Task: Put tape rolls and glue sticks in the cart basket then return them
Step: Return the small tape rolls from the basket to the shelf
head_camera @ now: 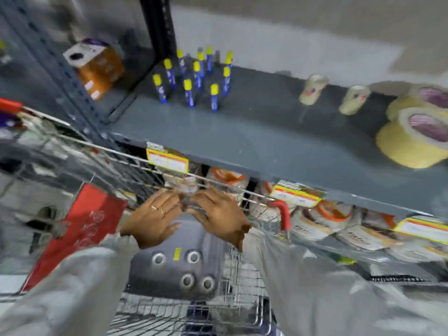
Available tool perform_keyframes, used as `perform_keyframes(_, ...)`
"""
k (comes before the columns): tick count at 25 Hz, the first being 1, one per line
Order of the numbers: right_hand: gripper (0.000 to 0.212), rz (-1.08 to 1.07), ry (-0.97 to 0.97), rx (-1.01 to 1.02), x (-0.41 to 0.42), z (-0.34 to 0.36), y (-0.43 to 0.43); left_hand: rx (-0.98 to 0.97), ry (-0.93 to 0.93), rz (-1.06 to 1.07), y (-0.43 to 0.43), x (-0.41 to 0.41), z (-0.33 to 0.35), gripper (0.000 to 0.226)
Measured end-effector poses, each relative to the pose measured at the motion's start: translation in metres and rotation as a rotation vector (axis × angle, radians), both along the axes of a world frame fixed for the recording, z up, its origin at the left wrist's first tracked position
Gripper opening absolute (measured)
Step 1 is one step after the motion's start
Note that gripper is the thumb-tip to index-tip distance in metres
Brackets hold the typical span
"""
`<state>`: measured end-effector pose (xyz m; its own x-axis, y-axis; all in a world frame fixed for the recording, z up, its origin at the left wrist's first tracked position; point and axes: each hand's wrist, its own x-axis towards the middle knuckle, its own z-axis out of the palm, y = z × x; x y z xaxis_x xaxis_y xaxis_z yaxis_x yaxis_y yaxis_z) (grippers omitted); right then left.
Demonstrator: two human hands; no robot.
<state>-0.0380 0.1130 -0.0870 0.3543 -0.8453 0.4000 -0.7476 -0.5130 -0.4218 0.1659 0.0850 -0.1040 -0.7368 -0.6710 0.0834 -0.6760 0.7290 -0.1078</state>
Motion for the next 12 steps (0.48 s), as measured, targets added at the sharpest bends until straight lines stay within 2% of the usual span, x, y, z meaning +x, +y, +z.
perform_keyframes(3, 0.032, 0.021, 0.157, 0.608, 0.035, -0.060, 0.018, 0.194, -0.054, -0.013, 0.020, 0.033, -0.075, 0.051)
perform_keyframes(5, 0.030, 0.027, 0.358, 0.837, 0.047, -0.096, 0.031, 0.316, -0.089, -0.021, 0.028, 0.038, -0.110, 0.037)
perform_keyframes(6, 0.029, 0.024, 0.455, 0.919, 0.052, -0.110, 0.036, 0.358, -0.094, -0.012, 0.029, 0.038, -0.123, 0.033)
perform_keyframes(8, 0.025, 0.028, 0.581, 1.014, 0.063, -0.146, 0.052, 0.523, -0.147, 0.075, 0.035, 0.037, -0.152, 0.038)
perform_keyframes(9, 0.022, -0.018, 0.638, 0.949, 0.068, -0.160, 0.057, 0.615, -0.199, 0.152, 0.040, 0.034, -0.164, 0.044)
perform_keyframes(11, 0.031, -0.168, 0.786, 1.004, 0.076, -0.172, 0.062, 0.769, -0.226, 0.372, 0.055, 0.020, -0.186, 0.064)
perform_keyframes(12, 0.037, -0.259, 0.748, 1.016, 0.078, -0.183, 0.065, 0.827, -0.216, 0.499, 0.063, 0.012, -0.194, 0.077)
